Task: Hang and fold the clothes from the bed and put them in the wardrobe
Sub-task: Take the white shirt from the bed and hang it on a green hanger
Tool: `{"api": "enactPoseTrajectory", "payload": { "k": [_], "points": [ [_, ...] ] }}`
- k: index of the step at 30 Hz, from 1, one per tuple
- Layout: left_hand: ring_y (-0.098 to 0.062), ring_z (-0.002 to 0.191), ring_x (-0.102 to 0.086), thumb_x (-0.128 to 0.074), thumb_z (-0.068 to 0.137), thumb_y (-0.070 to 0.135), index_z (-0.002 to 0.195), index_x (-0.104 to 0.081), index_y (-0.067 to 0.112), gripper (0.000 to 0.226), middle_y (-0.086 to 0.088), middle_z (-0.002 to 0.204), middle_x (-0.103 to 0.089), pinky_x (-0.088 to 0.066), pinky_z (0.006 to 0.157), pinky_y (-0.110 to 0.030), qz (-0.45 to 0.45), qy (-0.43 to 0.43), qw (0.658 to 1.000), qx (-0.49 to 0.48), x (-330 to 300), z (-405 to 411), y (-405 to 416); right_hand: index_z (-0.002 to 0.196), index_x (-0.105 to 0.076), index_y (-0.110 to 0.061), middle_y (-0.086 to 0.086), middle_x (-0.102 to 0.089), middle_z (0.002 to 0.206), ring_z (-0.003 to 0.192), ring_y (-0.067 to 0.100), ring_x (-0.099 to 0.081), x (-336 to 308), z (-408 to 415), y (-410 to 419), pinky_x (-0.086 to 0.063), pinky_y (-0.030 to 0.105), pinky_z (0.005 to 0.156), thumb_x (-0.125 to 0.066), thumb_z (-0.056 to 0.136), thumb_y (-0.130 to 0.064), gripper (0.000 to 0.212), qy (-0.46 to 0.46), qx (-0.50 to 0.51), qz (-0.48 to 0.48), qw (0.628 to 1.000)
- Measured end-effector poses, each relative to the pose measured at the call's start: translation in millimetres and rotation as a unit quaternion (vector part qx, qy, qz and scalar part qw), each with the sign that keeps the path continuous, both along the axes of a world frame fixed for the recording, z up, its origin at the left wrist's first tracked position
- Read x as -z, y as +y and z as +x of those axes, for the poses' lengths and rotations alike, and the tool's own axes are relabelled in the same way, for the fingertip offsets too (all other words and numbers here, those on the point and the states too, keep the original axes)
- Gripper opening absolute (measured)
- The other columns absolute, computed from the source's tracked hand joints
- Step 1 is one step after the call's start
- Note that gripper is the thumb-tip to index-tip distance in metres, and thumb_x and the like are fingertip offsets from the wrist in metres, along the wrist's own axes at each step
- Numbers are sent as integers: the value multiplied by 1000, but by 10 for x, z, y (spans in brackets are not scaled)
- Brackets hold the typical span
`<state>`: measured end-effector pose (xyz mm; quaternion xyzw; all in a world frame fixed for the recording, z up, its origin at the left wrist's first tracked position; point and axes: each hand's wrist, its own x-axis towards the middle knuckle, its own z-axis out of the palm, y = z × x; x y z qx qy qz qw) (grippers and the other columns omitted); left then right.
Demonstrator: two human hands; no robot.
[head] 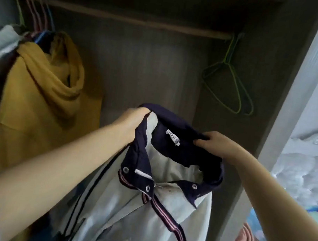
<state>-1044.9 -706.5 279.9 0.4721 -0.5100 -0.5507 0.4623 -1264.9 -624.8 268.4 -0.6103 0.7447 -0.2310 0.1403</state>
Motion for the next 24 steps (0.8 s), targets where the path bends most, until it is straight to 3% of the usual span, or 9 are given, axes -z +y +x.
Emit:
{"api": "enactPoseTrajectory", "payload": {
  "k": [3,6,8,9,12,14,19,24],
  "points": [
    [-20,70,-63,-59,89,21,78,-63,15,14,-4,75,-67,-51,64,-27,-2,33,999,3,-218,-90,-272,124,-53,-22,4,-64,108,97,20,-64,-460,-42,-417,-52,27,66,-50,93,-21,32,-3,-57,56,997],
    [-17,57,-63,-56,91,19,76,-63,13,17,-3,60,-67,-49,55,-24,7,47,999,21,-362,-141,-493,129,-54,-14,10,-62,117,109,26,-60,-993,-178,-908,-48,30,79,-55,94,-24,37,59,21,-146,987],
    [-14,43,-62,-53,92,18,72,-61,13,22,0,48,-64,-45,41,-18,15,52,998,29,-417,-144,-595,128,-52,-9,16,-55,125,114,33,-55,-1266,-325,-1153,-46,37,87,-55,94,-23,37,170,132,-258,942],
    [-12,39,-60,-53,93,18,71,-61,13,23,1,46,-63,-44,38,-17,14,50,998,36,-431,-136,-644,128,-49,-9,18,-52,126,114,36,-53,-1354,-413,-1227,-46,41,85,-54,94,-19,36,222,173,-266,922],
    [-12,40,-61,-52,93,15,73,-63,11,23,-1,49,-65,-47,39,-17,0,51,997,57,-438,-84,-783,136,-41,-9,21,-45,131,119,39,-48,-1475,-691,-1387,-45,46,86,-51,93,-9,44,338,247,-196,887],
    [-13,42,-62,-52,91,13,73,-64,11,22,-2,51,-65,-48,39,-18,-7,58,996,68,-424,-60,-880,138,-39,-7,22,-43,135,121,40,-47,-1505,-832,-1479,-43,45,89,-42,97,-9,41,366,276,-158,875],
    [-15,44,-63,-52,90,12,72,-63,9,21,-4,54,-65,-49,42,-20,-3,63,993,102,-390,-32,-1090,126,-53,-1,22,-58,126,114,38,-57,-1411,-985,-1649,-44,41,83,-31,99,-4,35,377,301,-167,860],
    [-16,46,-64,-53,89,13,71,-64,10,22,-4,55,-66,-50,45,-22,27,60,991,118,-390,20,-1323,130,-41,2,32,-59,111,100,45,-60,-1421,-841,-1654,-41,41,72,-31,95,3,36,308,295,-247,870]
  ]
}}
